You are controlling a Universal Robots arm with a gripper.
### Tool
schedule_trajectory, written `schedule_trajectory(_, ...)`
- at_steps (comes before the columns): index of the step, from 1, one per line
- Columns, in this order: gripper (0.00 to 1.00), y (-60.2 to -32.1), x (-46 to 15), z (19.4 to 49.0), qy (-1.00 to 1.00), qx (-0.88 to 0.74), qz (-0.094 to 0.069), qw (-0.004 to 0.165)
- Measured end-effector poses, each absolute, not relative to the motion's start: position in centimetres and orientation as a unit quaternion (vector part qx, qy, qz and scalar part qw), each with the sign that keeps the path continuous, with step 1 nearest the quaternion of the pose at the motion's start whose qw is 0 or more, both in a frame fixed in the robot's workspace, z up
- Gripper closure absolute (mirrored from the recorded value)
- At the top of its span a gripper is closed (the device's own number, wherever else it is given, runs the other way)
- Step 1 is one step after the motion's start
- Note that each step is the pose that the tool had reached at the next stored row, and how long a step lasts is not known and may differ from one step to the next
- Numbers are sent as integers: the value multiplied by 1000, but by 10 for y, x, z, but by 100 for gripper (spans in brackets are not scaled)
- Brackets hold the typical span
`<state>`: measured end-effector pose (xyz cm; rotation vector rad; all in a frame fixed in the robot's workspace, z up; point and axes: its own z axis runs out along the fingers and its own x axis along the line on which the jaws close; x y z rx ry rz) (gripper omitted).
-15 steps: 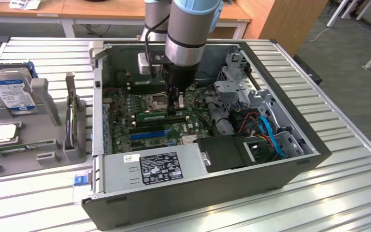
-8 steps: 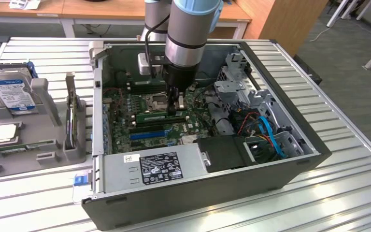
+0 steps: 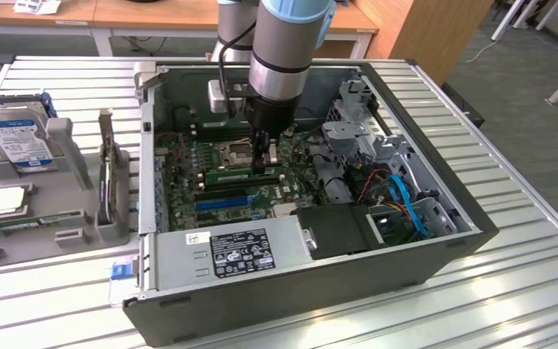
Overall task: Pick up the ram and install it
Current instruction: 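Insert the ram into the slot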
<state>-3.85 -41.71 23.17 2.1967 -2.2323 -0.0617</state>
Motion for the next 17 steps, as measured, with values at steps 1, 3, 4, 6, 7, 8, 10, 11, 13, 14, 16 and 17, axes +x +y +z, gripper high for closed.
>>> schedule_trajectory(1,89,-417,-38,232,-713,701,-20,5)
schedule_trajectory(3,89,-417,-38,231,-713,701,-20,4)
schedule_trajectory(4,89,-417,-38,231,-713,701,-20,5)
schedule_trajectory(6,89,-417,-38,231,-713,701,-20,5)
schedule_trajectory(7,89,-417,-38,231,-713,701,-20,5)
schedule_trajectory(8,89,-417,-38,231,-713,701,-20,5)
schedule_trajectory(10,89,-417,-39,231,-713,701,-20,5)
schedule_trajectory(11,89,-417,-39,231,-713,701,-20,5)
schedule_trajectory(13,89,-417,-39,231,-713,701,-20,5)
schedule_trajectory(14,89,-417,-39,231,-713,701,-20,5)
schedule_trajectory(16,89,-417,-39,230,-713,701,-20,5)
schedule_trajectory(17,89,-417,-39,229,-713,701,-20,5)
